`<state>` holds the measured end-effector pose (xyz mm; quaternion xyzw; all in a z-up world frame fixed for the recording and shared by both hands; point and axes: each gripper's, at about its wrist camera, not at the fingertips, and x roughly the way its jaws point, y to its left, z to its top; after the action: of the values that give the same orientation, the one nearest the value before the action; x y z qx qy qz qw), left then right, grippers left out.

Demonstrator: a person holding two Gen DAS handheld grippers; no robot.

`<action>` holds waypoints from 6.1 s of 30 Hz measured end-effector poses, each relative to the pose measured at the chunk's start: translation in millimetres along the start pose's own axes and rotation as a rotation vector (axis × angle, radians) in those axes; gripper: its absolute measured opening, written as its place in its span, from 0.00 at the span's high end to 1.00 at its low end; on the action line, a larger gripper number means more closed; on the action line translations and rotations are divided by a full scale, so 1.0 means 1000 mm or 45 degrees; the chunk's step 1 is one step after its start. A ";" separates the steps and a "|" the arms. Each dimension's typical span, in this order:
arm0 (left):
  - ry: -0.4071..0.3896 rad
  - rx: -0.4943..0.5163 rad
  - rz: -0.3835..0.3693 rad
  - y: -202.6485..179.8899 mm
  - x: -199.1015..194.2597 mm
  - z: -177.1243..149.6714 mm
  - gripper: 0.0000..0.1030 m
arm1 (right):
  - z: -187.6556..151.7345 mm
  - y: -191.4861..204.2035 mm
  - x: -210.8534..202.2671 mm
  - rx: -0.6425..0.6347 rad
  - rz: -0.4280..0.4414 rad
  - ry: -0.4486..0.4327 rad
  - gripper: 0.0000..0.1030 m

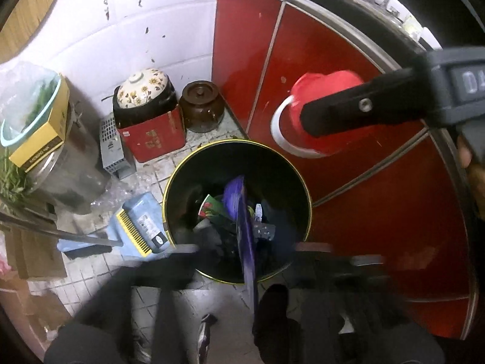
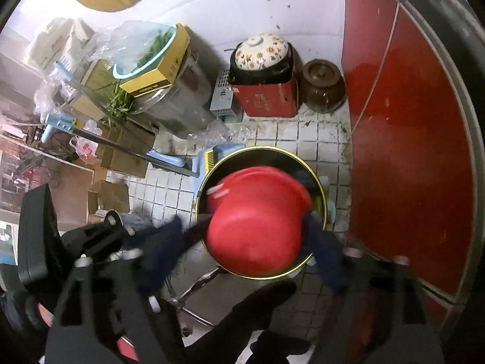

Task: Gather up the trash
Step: 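Open both tools to drop the tube and red cup into the bin, then move both open tools back over the countertop, then grasp the yellow sponge with the left tool while the right tool grasps the red tape roll, then lift the sponge and tape roll in both tools toward the bin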

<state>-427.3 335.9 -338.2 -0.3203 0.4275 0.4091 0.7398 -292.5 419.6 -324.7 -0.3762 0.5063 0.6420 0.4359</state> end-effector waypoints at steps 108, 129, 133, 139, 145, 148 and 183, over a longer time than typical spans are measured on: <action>0.029 1.226 -0.423 -0.759 -0.032 -0.057 0.41 | -0.639 -0.393 -0.385 1.086 -0.767 -0.529 0.52; -0.077 1.282 -0.443 -0.661 -0.136 -0.063 0.51 | -0.626 -0.263 -0.428 1.128 -0.859 -0.634 0.52; -0.074 1.309 -0.446 -0.634 -0.152 -0.079 0.51 | -0.616 -0.234 -0.422 1.137 -0.861 -0.637 0.52; -0.067 1.324 -0.456 -0.605 -0.164 -0.086 0.51 | -0.611 -0.195 -0.418 1.155 -0.872 -0.639 0.52; -0.096 1.333 -0.465 -0.585 -0.175 -0.082 0.51 | -0.601 -0.179 -0.419 1.173 -0.887 -0.658 0.52; -0.103 1.331 -0.462 -0.576 -0.178 -0.075 0.51 | -0.593 -0.175 -0.420 1.166 -0.887 -0.662 0.52; -0.070 0.360 0.126 -0.127 -0.126 0.016 0.51 | -0.142 -0.013 -0.222 0.009 -0.255 -0.433 0.52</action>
<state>-347.3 249.4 -203.0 -0.1802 0.4758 0.3892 0.7679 -199.5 242.8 -152.4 -0.3093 0.3877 0.6480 0.5780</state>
